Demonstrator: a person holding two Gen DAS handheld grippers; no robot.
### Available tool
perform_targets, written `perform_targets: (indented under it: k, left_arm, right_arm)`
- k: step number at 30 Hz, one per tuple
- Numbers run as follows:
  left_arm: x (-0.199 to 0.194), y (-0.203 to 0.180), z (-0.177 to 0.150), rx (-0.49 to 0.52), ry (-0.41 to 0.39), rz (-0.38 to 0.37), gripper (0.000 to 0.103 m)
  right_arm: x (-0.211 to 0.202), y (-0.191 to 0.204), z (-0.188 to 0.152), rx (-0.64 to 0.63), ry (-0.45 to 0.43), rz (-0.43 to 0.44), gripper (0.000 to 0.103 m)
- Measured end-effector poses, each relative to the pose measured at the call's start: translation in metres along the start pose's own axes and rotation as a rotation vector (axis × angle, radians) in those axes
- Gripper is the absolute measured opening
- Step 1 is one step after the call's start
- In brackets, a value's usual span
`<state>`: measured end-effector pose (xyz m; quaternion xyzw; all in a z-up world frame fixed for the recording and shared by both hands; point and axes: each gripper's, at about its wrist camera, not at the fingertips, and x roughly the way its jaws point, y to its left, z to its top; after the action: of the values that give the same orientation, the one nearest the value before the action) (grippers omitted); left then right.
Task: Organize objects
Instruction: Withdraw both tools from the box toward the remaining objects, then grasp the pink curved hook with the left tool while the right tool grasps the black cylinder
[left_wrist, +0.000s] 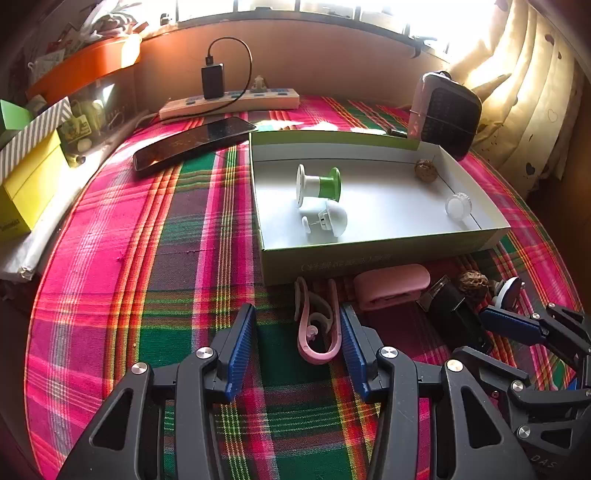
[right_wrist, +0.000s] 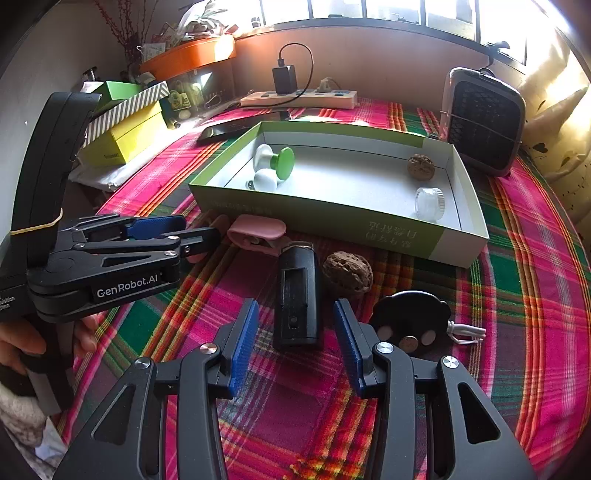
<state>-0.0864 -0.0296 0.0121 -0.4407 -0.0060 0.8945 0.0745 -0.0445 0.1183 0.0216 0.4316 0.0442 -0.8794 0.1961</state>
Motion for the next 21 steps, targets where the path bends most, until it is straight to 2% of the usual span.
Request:
perform_targets:
  k: [21]
  left_arm:
    - [0.0022,0.0011,0.0005,0.0,-0.024,0.004,0.044]
  right_arm:
    - [0.0086,0.0031,0.0024,-0.02,-0.004,-0.024,0.043]
